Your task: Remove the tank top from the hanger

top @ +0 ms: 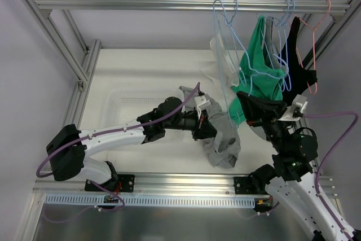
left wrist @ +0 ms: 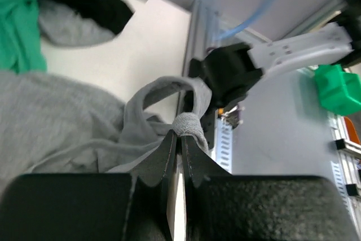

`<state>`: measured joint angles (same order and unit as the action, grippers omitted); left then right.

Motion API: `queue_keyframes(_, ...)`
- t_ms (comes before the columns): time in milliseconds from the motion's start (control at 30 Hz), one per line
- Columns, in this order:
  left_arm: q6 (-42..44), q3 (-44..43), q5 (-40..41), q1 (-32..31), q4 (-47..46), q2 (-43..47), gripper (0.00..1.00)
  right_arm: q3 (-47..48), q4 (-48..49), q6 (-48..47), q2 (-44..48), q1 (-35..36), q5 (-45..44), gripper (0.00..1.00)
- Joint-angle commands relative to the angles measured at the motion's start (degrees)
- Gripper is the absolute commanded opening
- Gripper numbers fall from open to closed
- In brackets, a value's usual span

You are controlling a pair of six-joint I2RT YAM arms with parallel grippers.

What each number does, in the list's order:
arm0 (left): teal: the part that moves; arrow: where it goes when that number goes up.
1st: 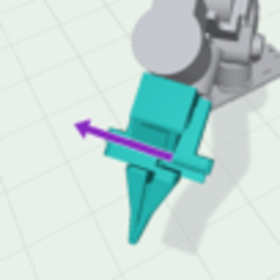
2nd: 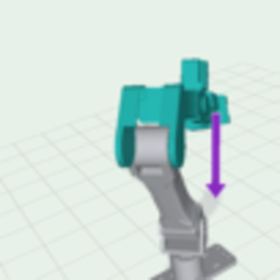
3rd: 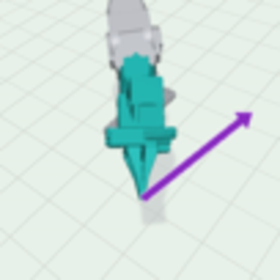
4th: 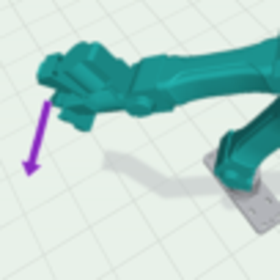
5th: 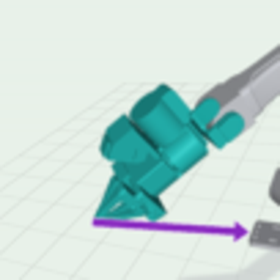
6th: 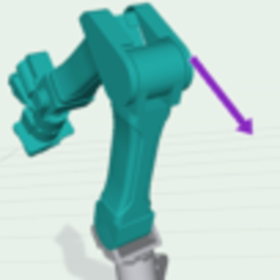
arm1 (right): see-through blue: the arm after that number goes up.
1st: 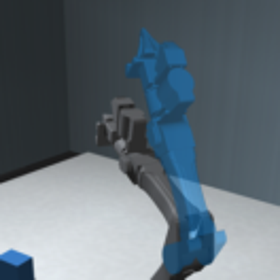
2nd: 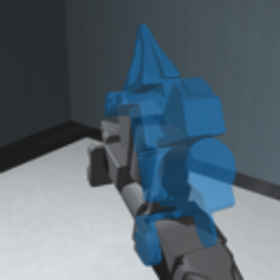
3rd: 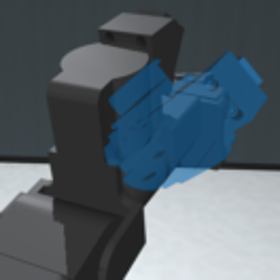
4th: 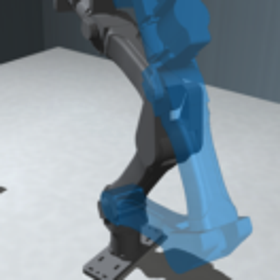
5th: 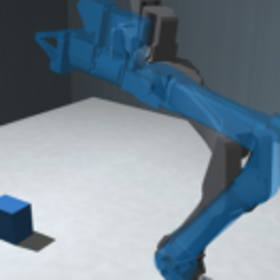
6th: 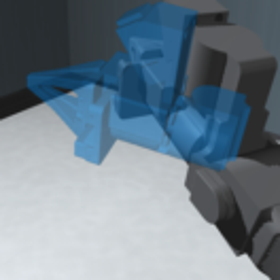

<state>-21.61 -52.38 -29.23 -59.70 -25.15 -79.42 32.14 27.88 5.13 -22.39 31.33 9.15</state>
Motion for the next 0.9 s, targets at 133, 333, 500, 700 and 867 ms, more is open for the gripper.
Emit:
queue_keyframes(133,2.4,1.1,12.2,-0.9,8.5,-4.6,0.00,13.4,-12.1,-7.1,3.2,0.0,-0.8,0.00)
queue_keyframes(333,1.9,-0.8,19.0,-1.2,14.9,-6.5,0.04,31.5,-50.3,-12.4,-1.1,0.0,-2.4,0.00)
queue_keyframes(500,2.2,-5.0,31.1,-1.2,24.0,-6.5,0.59,36.7,-66.2,-9.7,-1.2,0.1,-7.3,0.00)
queue_keyframes(700,5.3,-8.0,40.2,-1.2,29.1,0.2,0.99,40.0,-72.7,-10.0,-4.6,0.0,-4.0,0.00)
queue_keyframes(867,6.4,-10.3,50.6,-0.9,33.6,6.5,0.99,40.1,-70.4,-11.3,-8.4,0.1,-2.5,0.00)
